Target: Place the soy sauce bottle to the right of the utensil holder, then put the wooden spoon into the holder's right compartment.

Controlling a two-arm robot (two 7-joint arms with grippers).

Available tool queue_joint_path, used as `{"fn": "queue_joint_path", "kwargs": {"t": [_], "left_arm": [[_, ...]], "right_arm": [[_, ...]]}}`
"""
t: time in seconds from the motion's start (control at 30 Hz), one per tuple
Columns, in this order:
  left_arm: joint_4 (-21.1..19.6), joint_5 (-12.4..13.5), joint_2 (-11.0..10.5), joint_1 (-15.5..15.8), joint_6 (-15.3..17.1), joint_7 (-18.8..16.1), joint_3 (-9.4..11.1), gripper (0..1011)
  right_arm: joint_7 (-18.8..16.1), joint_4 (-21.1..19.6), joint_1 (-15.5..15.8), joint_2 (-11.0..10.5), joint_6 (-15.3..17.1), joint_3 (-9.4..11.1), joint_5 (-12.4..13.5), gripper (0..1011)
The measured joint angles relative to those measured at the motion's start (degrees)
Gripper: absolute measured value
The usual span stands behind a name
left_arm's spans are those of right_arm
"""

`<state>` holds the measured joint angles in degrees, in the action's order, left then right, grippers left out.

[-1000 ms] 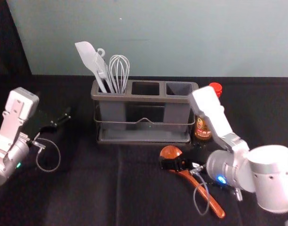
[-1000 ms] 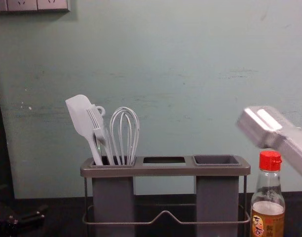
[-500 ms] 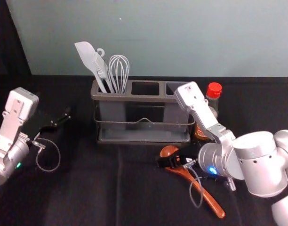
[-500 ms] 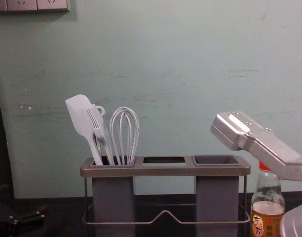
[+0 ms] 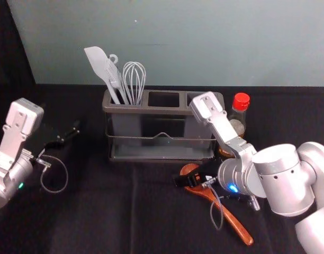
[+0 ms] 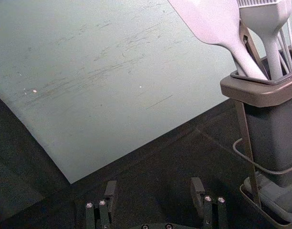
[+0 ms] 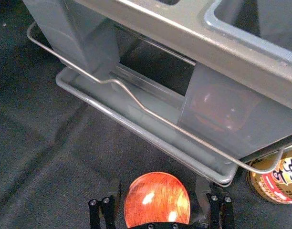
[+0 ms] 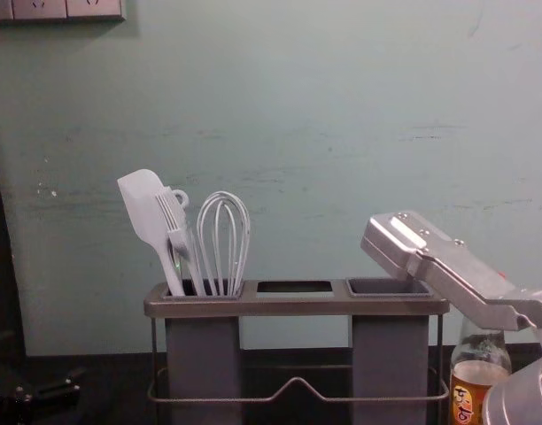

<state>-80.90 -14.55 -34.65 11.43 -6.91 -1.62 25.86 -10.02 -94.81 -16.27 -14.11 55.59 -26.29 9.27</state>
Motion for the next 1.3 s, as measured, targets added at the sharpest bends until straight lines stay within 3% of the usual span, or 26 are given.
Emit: {"fn": "queue_joint_path", "kwargs": {"t": [1.3], "left_arm": [[0.0,0.0,0.0,0.0,0.0,0.0,0.0,1000]], "right_arm": [[-3.71,0.84,0.31,1.51,3.28,1.29,-3.84,1004]]}}
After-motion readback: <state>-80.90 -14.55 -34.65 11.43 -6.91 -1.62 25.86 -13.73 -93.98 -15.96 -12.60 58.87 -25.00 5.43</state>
